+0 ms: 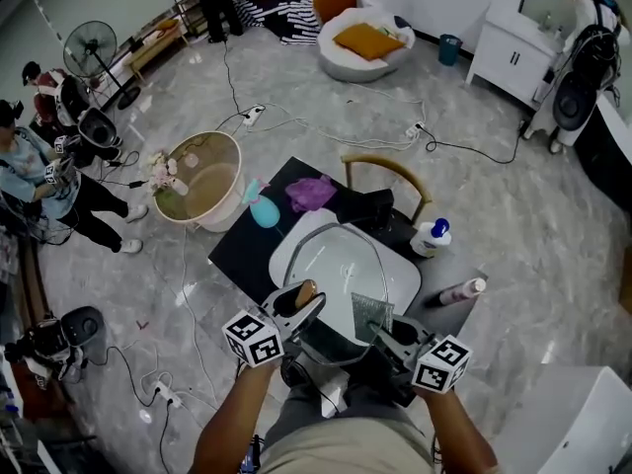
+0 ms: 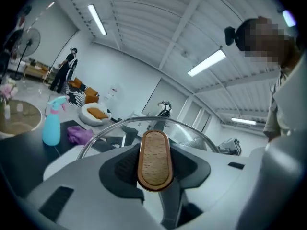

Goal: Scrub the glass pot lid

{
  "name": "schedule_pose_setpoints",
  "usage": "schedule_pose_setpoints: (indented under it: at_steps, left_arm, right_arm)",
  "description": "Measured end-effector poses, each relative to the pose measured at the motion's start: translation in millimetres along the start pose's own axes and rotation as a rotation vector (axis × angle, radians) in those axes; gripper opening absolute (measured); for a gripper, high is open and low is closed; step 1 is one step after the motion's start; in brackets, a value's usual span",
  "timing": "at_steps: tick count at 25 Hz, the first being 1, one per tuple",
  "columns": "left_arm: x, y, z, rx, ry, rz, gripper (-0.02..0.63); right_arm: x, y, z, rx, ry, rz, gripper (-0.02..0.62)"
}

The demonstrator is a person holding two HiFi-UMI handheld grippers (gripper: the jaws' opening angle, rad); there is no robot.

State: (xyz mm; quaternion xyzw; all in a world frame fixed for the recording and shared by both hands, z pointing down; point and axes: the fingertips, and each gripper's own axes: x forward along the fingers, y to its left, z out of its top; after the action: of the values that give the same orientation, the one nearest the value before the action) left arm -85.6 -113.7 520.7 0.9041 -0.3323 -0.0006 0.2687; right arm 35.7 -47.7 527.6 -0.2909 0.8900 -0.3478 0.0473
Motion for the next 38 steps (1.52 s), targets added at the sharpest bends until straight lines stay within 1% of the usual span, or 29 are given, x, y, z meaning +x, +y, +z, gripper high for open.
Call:
schedule_pose_setpoints:
  at_steps: [2,3,5,6,8,11,13,15,18,20,21,23,24,26,29,30,32,34,36,38]
  left_arm:
    - [0,0,-5,-0.092,-0.042,-0.044,0.176]
    - [0,-3,-6,-0.119,-0.06,-0.064,0.176]
    - [1,-14,-7,-0.129,-0.078,-0.114,0.176]
    - [2,-21,-8,-0.123,-0.079,-0.15,0.176]
    - [2,-37,-9,-0.116,-0.081,-0.235,0.176]
    - [-2,-53,-4,-0.14,-0.102,-0.344,0.176]
    - [-5,-55,2,-0.179,-0.132,-0.39,0.176]
    - [-6,-51,11,-0.236,-0.18,-0.438,0.176]
    - [-7,-35,25,-0.302,-0.262,-0.512,0.176]
    - [-7,-26,32,-0.329,-0.286,-0.566,0.176]
    - [-6,-24,35,-0.344,-0.288,-0.596,0.176]
    - [-6,-25,38,-0.378,-0.293,-0.659,0.176]
    - [-7,-28,40,-0.394,-0.301,-0.687,0.176]
    - [-12,-35,43,-0.421,-0.33,-0.726,0.176]
    - [-18,-42,49,-0.436,-0.369,-0.739,0.176]
    - [-19,-44,51,-0.433,-0.375,-0.735,0.176]
    - [-21,-44,53,-0.418,-0.381,-0.716,0.176]
    - [-20,-40,56,-0.394,-0.381,-0.685,0.175]
    - [-17,-31,57,-0.363,-0.376,-0.648,0.176]
    - [-11,-22,54,-0.328,-0.348,-0.604,0.175]
  right_arm:
    - [3,13,-1,-0.025,0.003,0.065,0.083]
    - [7,18,-7,-0.038,0.026,0.087,0.083]
    - [18,23,-26,-0.069,0.086,0.099,0.083]
    - [23,25,-31,-0.069,0.093,0.1,0.083]
    - [32,22,-25,-0.042,0.036,0.093,0.085]
    - [42,5,6,-0.018,-0.076,0.061,0.086]
    - [50,-2,17,-0.025,-0.083,0.07,0.086]
    - [57,5,9,-0.067,-0.023,0.108,0.086]
    - [51,37,-27,-0.178,0.095,0.182,0.086]
    - [39,65,-43,-0.237,0.116,0.225,0.086]
    - [35,77,-45,-0.258,0.106,0.24,0.086]
    - [33,90,-33,-0.293,0.059,0.247,0.086]
    - [35,90,-22,-0.308,0.028,0.236,0.086]
    - [46,74,6,-0.328,-0.034,0.183,0.086]
    - [67,29,43,-0.34,-0.085,0.041,0.084]
    - [75,14,48,-0.346,-0.079,-0.006,0.084]
    - [87,-7,43,-0.355,-0.022,-0.069,0.084]
    - [93,-13,18,-0.343,0.072,-0.068,0.084]
    - [91,-1,-17,-0.322,0.158,-0.015,0.085]
    - [82,22,-45,-0.302,0.204,0.061,0.086]
